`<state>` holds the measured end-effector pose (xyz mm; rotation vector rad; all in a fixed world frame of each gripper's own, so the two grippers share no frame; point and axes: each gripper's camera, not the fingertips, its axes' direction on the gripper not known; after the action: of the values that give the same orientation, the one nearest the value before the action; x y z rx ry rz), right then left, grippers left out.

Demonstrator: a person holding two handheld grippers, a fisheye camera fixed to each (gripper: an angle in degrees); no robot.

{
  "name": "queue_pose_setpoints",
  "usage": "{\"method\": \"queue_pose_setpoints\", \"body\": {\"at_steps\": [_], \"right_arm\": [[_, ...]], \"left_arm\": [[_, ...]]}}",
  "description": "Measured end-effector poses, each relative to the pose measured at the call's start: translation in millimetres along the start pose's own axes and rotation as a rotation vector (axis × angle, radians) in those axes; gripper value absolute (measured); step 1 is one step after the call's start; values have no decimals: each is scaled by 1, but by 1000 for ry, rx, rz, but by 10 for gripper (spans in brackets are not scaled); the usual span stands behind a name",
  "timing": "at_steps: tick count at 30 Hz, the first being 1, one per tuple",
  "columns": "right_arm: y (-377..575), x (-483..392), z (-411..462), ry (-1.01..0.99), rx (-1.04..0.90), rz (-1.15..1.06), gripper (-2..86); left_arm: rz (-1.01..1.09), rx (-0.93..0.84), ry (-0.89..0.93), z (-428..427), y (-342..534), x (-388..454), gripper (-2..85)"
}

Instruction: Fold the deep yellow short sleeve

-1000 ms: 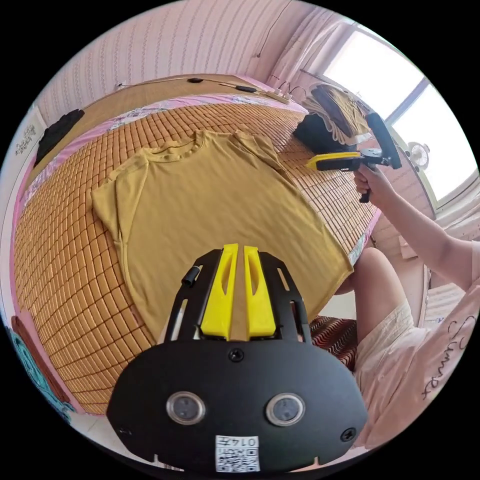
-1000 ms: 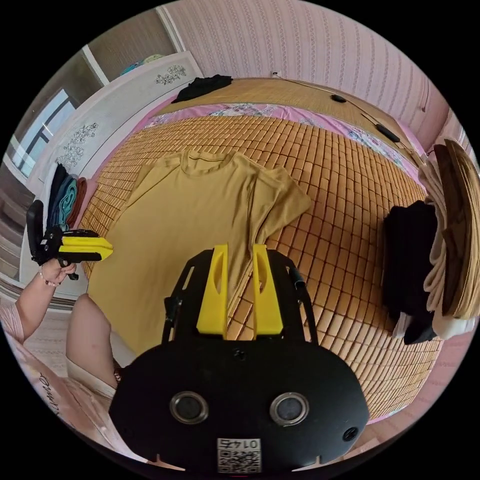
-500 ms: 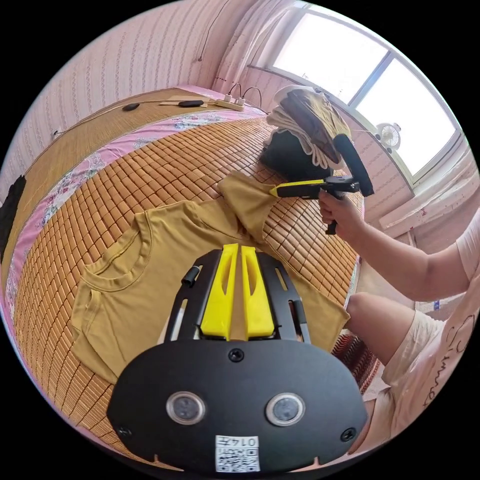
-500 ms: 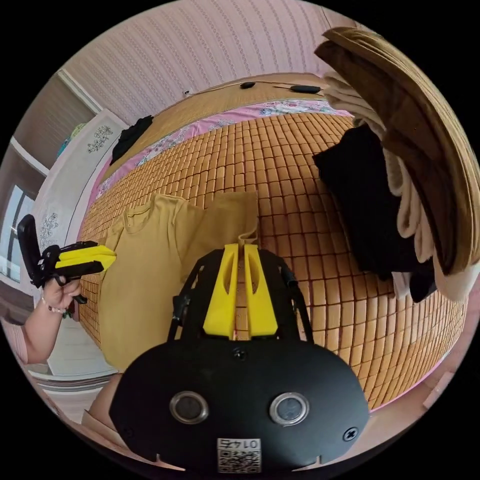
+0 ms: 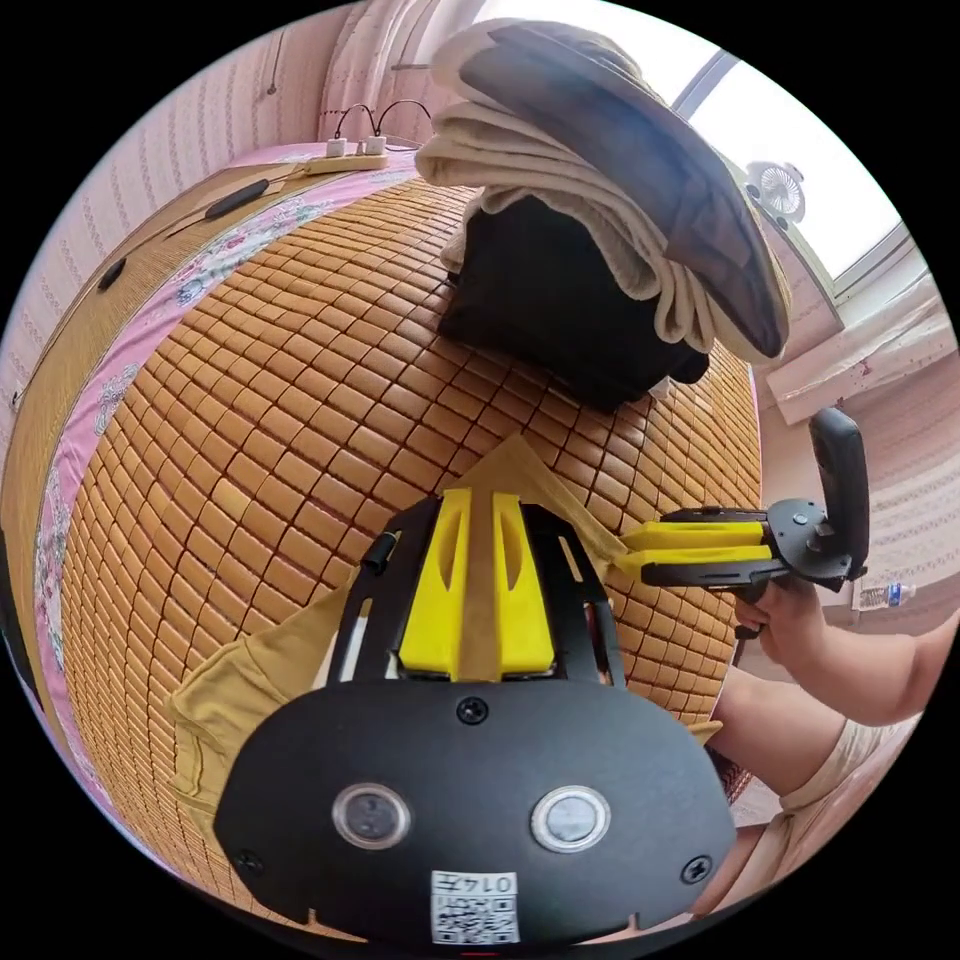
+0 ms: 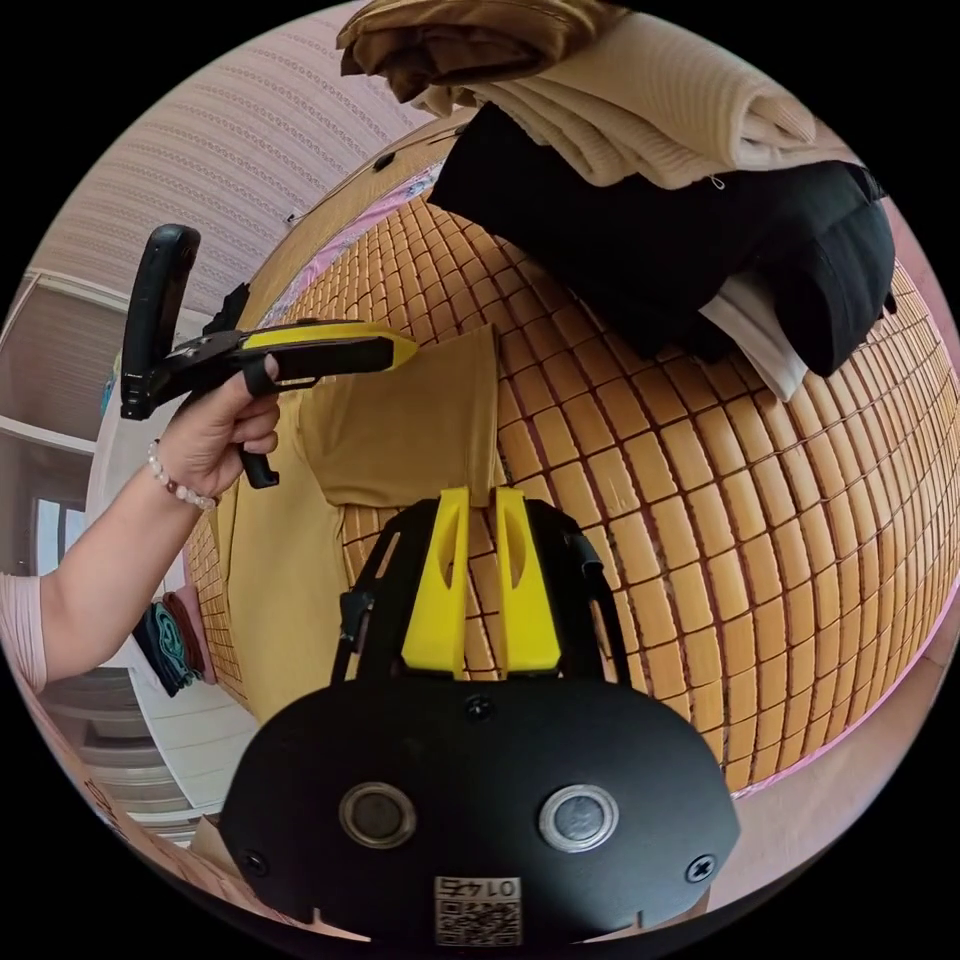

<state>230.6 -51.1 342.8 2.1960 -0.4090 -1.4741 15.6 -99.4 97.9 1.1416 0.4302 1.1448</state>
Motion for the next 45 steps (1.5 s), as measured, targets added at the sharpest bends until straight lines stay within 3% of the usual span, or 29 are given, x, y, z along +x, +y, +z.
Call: {"method": "queue_pose_setpoints", "body": {"at_steps": [5, 13, 16, 22, 27, 30, 35, 39, 43, 45], "right_arm": [[-17, 3, 7, -19, -10, 13, 10], [-38, -4, 19, 16, -28, -4, 4], [-43, -8, 18, 54, -24, -14, 5], [-46, -50, 15, 190, -46, -125, 3], [-68, -167, 71, -66, -131, -466, 9], [-84, -253, 126, -156, -175, -634, 25], [-121, -366, 214, -227, -228, -718, 58], [-139, -406, 256, -155, -246, -709, 62], [-147, -428, 298, -9, -310, -735, 7], [-146, -428, 294, -35, -289, -755, 0]], "left_arm": [[132, -77, -62, 35, -29, 16, 0], [18, -27, -35, 30, -34, -4, -6], [-49, 73, -55, -9, -12, -14, -4], [-402, 255, -80, -112, 146, -57, -5], [-857, 241, -288, -173, 335, -114, -9], [-983, 274, -319, -197, 401, -144, -9], [-908, 284, -316, -205, 412, -170, 0], [-901, 232, -282, -189, 403, -198, 55], [-890, 224, -218, -178, 400, -214, 60], [-852, 239, -201, -184, 399, -211, 59]]}}
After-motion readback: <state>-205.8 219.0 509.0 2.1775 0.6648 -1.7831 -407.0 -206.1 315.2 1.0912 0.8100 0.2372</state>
